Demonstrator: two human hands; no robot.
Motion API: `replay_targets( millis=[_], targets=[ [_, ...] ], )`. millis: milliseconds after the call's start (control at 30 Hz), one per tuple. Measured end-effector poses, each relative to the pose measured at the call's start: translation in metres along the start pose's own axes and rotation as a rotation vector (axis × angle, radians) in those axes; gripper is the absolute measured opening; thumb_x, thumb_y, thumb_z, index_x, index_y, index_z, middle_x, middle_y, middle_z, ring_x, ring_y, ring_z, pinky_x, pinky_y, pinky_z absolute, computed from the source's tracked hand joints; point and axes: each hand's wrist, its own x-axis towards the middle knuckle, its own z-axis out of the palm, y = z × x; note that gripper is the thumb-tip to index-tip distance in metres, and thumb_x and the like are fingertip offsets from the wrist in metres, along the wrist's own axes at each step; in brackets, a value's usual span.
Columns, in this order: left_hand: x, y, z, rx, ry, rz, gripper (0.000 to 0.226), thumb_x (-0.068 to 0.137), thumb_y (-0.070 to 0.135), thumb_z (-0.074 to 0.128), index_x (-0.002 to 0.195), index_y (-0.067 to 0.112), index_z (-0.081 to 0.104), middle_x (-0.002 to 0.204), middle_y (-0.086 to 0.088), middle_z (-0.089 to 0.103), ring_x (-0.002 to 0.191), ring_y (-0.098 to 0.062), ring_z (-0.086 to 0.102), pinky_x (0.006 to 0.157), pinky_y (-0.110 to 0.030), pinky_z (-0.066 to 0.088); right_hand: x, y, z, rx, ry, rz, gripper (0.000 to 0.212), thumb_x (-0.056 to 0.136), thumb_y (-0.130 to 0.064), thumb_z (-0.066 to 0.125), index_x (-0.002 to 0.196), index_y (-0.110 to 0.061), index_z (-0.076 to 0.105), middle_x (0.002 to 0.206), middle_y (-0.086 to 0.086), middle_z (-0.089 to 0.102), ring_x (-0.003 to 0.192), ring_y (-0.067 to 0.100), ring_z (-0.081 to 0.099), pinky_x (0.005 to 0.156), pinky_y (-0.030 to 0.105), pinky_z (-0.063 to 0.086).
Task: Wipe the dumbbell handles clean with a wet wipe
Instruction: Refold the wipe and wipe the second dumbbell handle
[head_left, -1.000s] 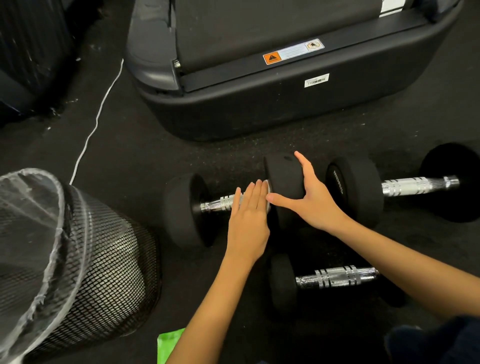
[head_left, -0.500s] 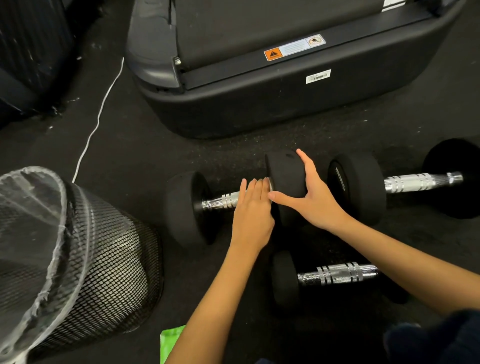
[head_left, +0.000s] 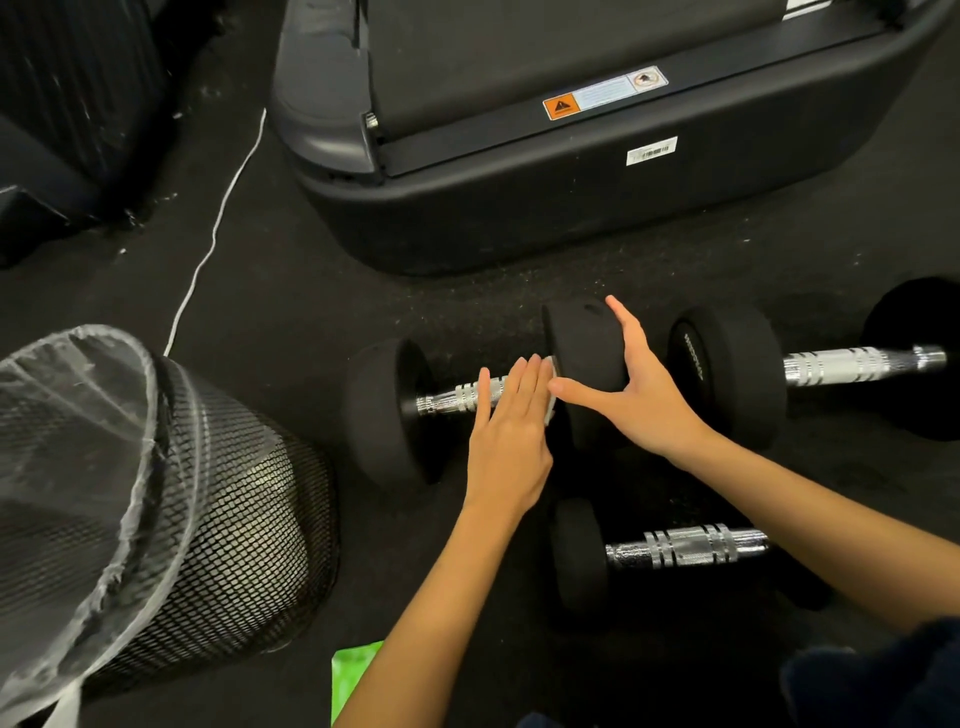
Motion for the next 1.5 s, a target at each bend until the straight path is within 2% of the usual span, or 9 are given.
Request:
replay_targets(
  millis=[100, 233, 367, 500, 700, 833, 1000, 1300, 1500],
  targets=[
    [0.003, 0.010, 0.000, -0.027, 0.020, -0.058, 0.074, 0.078, -0.010, 0.062, 0.147, -0.001, 0.037, 0.149, -0.017, 0.047, 0.141, -0.031, 0.040, 0.119, -0.053, 0.016, 0.001, 0.000, 0.000, 0.003, -0.001, 0.008, 0.108, 0.076, -0.028, 0.080, 0.154, -0.023, 0.007, 0.152, -0.008, 0.031, 0.132, -0.001, 0.033, 0.089, -0.006, 0.032],
    [-0.008, 0.009, 0.000, -0.001, -0.020, -0.027, 0.068, 0.083, -0.005, 0.045, 0.150, 0.001, 0.034, 0.155, -0.013, 0.040, 0.147, -0.027, 0.031, 0.121, -0.050, 0.015, 0.001, -0.001, 0.000, 0.018, -0.001, 0.023, 0.107, 0.077, -0.026, 0.080, 0.154, -0.024, 0.007, 0.152, -0.008, 0.031, 0.131, -0.001, 0.033, 0.088, -0.003, 0.032],
    [0.008, 0.006, -0.007, 0.041, -0.035, -0.067, 0.060, 0.084, 0.001, 0.046, 0.144, 0.001, 0.044, 0.143, -0.013, 0.055, 0.136, -0.028, 0.049, 0.118, -0.053, 0.017, 0.000, -0.003, -0.001, 0.020, -0.011, 0.028, 0.107, 0.077, -0.026, 0.079, 0.154, -0.023, 0.006, 0.151, -0.008, 0.032, 0.130, -0.001, 0.033, 0.086, -0.002, 0.033],
    [0.028, 0.000, -0.013, -0.084, -0.112, -0.132, 0.048, 0.094, 0.011, 0.038, 0.140, 0.012, 0.050, 0.131, -0.003, 0.062, 0.122, -0.017, 0.056, 0.122, -0.044, -0.004, -0.002, -0.005, -0.003, 0.014, -0.034, 0.032, 0.108, 0.077, -0.026, 0.079, 0.154, -0.024, 0.004, 0.146, -0.014, 0.032, 0.129, -0.002, 0.033, 0.084, -0.005, 0.032],
    [0.034, -0.025, -0.021, -0.085, -0.096, -0.158, 0.030, 0.093, 0.003, 0.041, 0.103, 0.012, 0.068, 0.091, -0.001, 0.068, 0.099, -0.017, 0.062, 0.121, -0.035, -0.017, -0.003, -0.006, -0.005, 0.028, -0.053, 0.039, 0.111, 0.075, -0.026, 0.081, 0.154, -0.025, 0.003, 0.154, -0.007, 0.029, 0.136, 0.005, 0.033, 0.106, 0.018, 0.030],
    [0.009, -0.020, -0.015, -0.224, 0.004, -0.176, 0.047, 0.092, -0.005, 0.048, 0.137, 0.005, 0.055, 0.136, -0.010, 0.061, 0.137, -0.024, 0.046, 0.120, -0.030, -0.018, -0.003, -0.006, -0.003, 0.037, -0.041, 0.047, 0.109, 0.076, -0.025, 0.081, 0.154, -0.026, 0.005, 0.146, -0.014, 0.032, 0.129, -0.003, 0.033, 0.089, -0.002, 0.033],
    [-0.007, -0.008, -0.002, -0.236, 0.020, 0.020, 0.059, 0.090, 0.000, 0.042, 0.149, 0.005, 0.039, 0.155, -0.008, 0.041, 0.148, -0.019, 0.029, 0.123, -0.041, -0.010, -0.002, -0.005, -0.004, 0.015, -0.042, 0.041, 0.107, 0.078, -0.024, 0.080, 0.154, -0.024, 0.005, 0.139, -0.020, 0.028, 0.126, -0.006, 0.029, 0.081, -0.011, 0.029],
    [-0.028, -0.017, 0.001, 0.203, 0.028, 0.009, 0.085, 0.070, -0.011, 0.042, 0.152, 0.008, 0.034, 0.159, -0.010, 0.033, 0.148, -0.025, 0.028, 0.122, -0.049, -0.009, -0.004, -0.011, -0.005, -0.012, -0.043, 0.042, 0.108, 0.077, -0.027, 0.079, 0.154, -0.024, 0.005, 0.153, -0.009, 0.029, 0.128, -0.003, 0.031, 0.091, 0.001, 0.031],
    [-0.031, -0.007, 0.013, 0.266, -0.036, 0.013, 0.084, 0.078, -0.011, 0.037, 0.157, 0.010, 0.020, 0.164, -0.009, 0.020, 0.152, -0.026, 0.015, 0.123, -0.051, 0.004, -0.003, -0.011, -0.005, 0.001, -0.048, 0.034, 0.108, 0.077, -0.028, 0.079, 0.154, -0.025, 0.004, 0.152, -0.010, 0.030, 0.130, -0.001, 0.032, 0.098, 0.011, 0.029]
  ],
)
